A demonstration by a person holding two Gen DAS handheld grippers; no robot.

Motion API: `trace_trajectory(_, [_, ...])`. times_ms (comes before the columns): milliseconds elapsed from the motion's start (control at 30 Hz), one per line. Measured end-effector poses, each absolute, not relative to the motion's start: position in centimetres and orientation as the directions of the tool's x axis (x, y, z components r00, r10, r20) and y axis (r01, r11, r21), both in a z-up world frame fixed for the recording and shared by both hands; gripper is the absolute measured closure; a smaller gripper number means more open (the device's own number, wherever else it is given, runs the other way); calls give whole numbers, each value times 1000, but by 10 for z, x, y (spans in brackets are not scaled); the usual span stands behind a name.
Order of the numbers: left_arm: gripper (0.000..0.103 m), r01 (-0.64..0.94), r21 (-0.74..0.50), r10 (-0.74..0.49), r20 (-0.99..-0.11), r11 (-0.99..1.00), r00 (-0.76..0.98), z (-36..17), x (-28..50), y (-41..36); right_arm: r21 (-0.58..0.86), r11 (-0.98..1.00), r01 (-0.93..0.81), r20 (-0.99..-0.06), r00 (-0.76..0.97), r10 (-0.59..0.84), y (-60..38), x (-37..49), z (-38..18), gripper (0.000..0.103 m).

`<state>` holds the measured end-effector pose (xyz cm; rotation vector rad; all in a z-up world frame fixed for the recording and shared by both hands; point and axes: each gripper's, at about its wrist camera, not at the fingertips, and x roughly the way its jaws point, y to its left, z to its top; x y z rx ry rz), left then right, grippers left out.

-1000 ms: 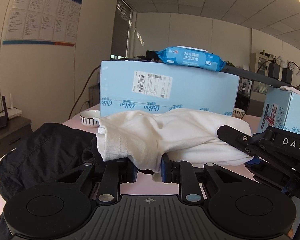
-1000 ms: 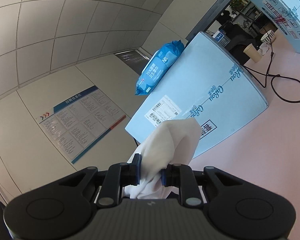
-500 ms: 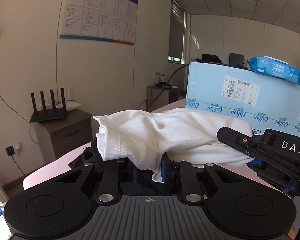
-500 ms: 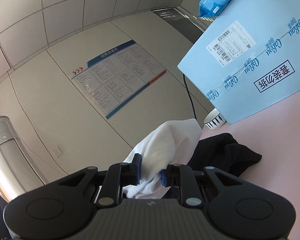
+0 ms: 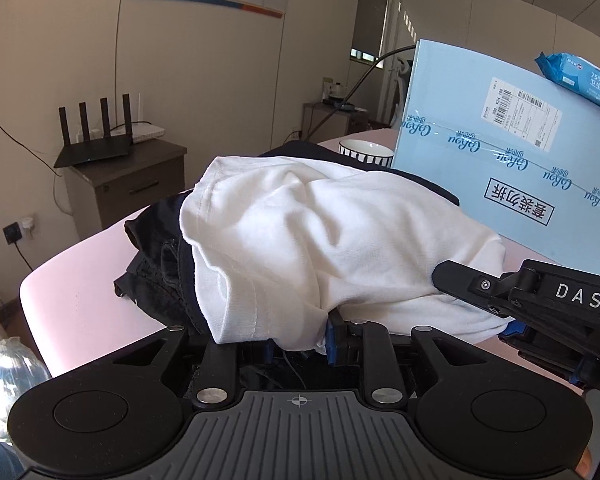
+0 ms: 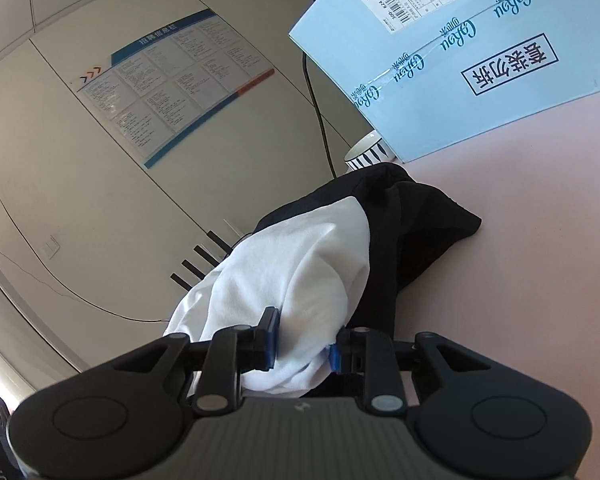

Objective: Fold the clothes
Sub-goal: 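Lift the folded white shirt bundle with both grippers and carry it aside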

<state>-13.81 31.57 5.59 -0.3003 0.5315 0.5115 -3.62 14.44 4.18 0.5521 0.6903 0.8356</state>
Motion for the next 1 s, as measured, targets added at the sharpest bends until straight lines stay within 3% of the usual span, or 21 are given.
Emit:
trace_trajectory(33, [72,-537,-151,380,-551,830,743,54,-138,317,690,554,-465,-332,477,814,143,-35,40,65])
trace_trajectory(100, [65,-542,-157,378,-558,826,738,52,-139,319,710,546,-446,-337,465,819,143,-31,36,49])
trace_trajectory(133, [58,-542,-155,379,-559,826,737,51,-139,320,725,536,-434,-336,456,824,142,-29,35,46])
trace_trajectory(200, [33,-552,-144,390,-565,821,727,50,-141,319,745,524,-413,-327,459,826,140,-26,33,31])
trace_trajectory(233, [11,-565,-143,398,-571,813,718,50,-141,320,748,525,-407,-320,473,821,140,-26,34,27])
trace_trajectory(267, [4,-578,-141,409,-575,804,708,50,-142,320,740,528,-417,-306,490,816,138,-29,36,22])
trace_trajectory(567, [0,-688,-46,539,-585,724,606,62,-162,316,665,539,-517,-232,544,807,138,-41,60,16])
trace_trajectory(867, [0,-771,-5,693,-434,637,576,94,-191,300,590,583,-559,-144,638,756,128,-48,81,16])
trace_trajectory(1000, [0,-767,2,700,-412,641,584,106,-195,298,595,540,-596,-121,597,793,128,-46,87,16])
